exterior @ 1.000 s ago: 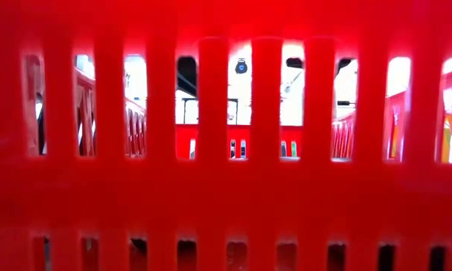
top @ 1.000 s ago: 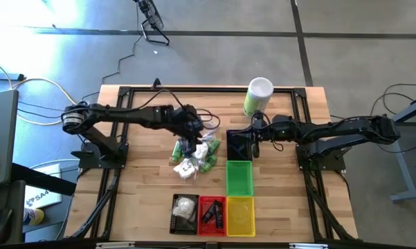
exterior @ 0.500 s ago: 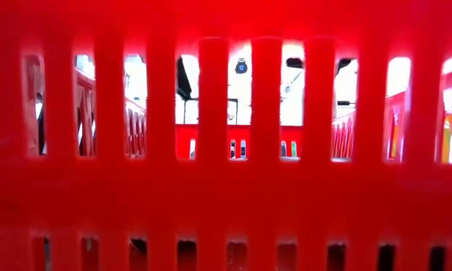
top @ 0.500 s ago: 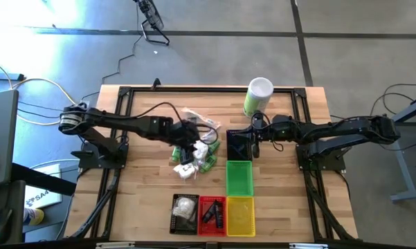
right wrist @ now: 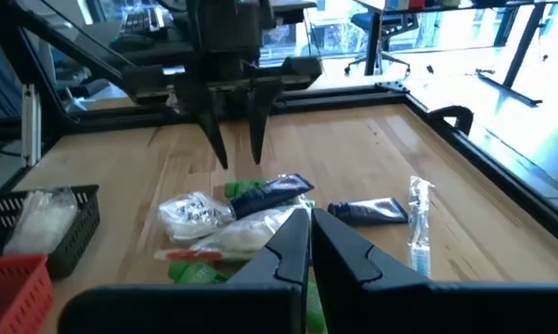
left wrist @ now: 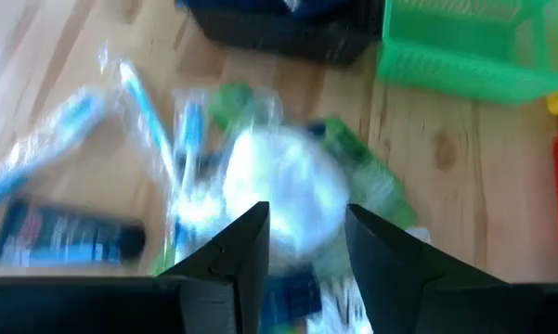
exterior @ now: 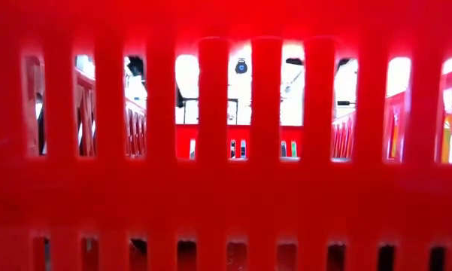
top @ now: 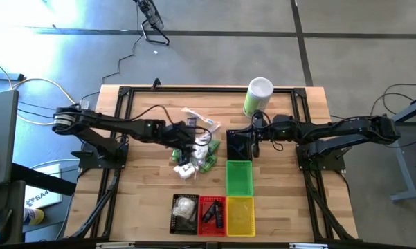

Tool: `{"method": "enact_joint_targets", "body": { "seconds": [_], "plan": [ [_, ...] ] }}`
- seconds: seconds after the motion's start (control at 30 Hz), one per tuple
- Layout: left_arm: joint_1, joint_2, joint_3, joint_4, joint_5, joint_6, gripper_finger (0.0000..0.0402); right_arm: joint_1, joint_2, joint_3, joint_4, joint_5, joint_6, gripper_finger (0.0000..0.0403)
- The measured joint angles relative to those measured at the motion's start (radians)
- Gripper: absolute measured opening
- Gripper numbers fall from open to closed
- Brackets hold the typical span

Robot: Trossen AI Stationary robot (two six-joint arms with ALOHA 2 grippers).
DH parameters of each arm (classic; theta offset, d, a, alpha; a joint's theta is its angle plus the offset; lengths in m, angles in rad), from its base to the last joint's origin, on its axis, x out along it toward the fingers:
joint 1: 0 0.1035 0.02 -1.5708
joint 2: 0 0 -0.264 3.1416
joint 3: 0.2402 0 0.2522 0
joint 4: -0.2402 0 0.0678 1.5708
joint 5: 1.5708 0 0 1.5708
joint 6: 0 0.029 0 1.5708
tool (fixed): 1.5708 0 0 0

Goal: Pick & Place Travel size toiletries
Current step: Put the white cotton pack into the bottom black bin

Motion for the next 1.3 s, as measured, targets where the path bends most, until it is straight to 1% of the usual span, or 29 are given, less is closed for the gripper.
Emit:
{"method": "enact_joint_targets", "body": {
  "seconds": [0.2,0.27,0.33,0.4,0.47,0.53,0.8,0.87,1.3],
  "plan": [
    [0.000,-0.140,-0.097,0.008,-0.037,-0.040,0.0138,0.000,0.000,0.000,0.022,0.037,0.001,0.0008],
    [0.000,-0.181,-0.132,0.006,-0.045,-0.028,0.0138,0.000,0.000,0.000,0.026,0.052,0.001,0.0008],
    [0.000,-0.212,-0.161,0.064,-0.048,0.000,0.0138,0.000,0.000,0.000,0.024,0.053,0.004,0.0008],
    [0.000,-0.231,-0.182,0.082,-0.048,0.023,0.0138,0.000,0.000,0.000,0.024,0.053,0.005,0.0008],
    [0.000,-0.225,-0.186,0.119,-0.044,0.051,0.0138,0.000,0.000,0.000,0.024,0.053,0.005,0.0008],
    [0.000,-0.223,-0.191,0.098,-0.040,0.073,0.0138,0.000,0.000,0.000,0.023,0.053,0.005,0.0008],
    [0.000,-0.179,-0.190,0.146,-0.040,0.128,0.0138,0.000,0.000,0.000,0.016,0.049,0.004,0.0008],
    [0.000,-0.159,-0.187,0.189,-0.041,0.129,0.0138,0.000,0.000,0.000,0.008,0.049,0.004,0.0008],
    [0.000,-0.143,-0.190,0.199,-0.041,0.126,0.0138,0.000,0.000,0.000,-0.010,0.049,0.000,0.0008]
  ]
}}
